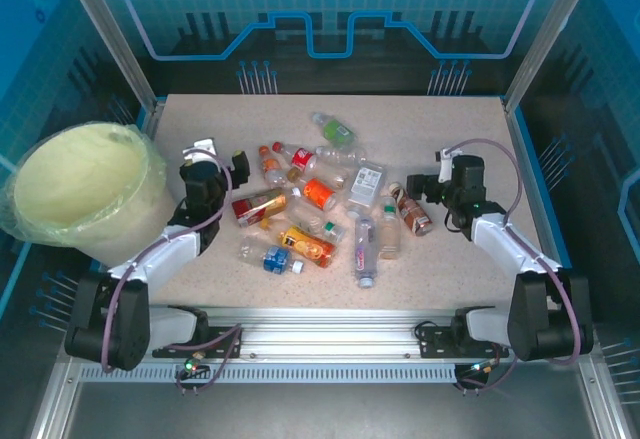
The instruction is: Put the plastic bottles in the bin
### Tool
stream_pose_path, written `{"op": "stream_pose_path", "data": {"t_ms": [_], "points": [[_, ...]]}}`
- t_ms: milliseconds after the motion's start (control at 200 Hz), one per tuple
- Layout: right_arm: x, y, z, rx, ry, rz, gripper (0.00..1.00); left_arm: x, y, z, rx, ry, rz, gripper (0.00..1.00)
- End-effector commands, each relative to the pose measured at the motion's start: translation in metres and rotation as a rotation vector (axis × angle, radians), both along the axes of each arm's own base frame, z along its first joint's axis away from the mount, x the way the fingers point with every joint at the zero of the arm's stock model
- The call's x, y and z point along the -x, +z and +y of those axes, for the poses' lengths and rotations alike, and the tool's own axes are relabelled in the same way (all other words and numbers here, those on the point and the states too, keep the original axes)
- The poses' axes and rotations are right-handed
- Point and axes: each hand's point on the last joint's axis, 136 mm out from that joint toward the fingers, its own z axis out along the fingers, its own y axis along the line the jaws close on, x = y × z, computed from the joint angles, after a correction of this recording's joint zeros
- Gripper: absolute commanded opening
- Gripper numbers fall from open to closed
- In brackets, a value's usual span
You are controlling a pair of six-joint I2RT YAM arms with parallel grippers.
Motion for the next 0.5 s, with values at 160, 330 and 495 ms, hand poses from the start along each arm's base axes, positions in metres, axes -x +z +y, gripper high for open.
{"op": "stream_pose_path", "data": {"t_ms": [160,330,495], "points": [[0.065,-0.043,0.006,-0.066,-0.030,0.365,0.98,0.024,0.025,-0.016,0.329,0.002,0.028,0.99],[0.069,-0.050,0.018,-0.069,0.034,0.404,0.93,0.033,0.041,-0.048,0.520,-0.131,0.061,0.99],[0.068,-0.055,0.019,-0.030,0.029,0.435,0.91,0.046,0.055,-0.083,0.666,-0.250,0.232,0.99]]}}
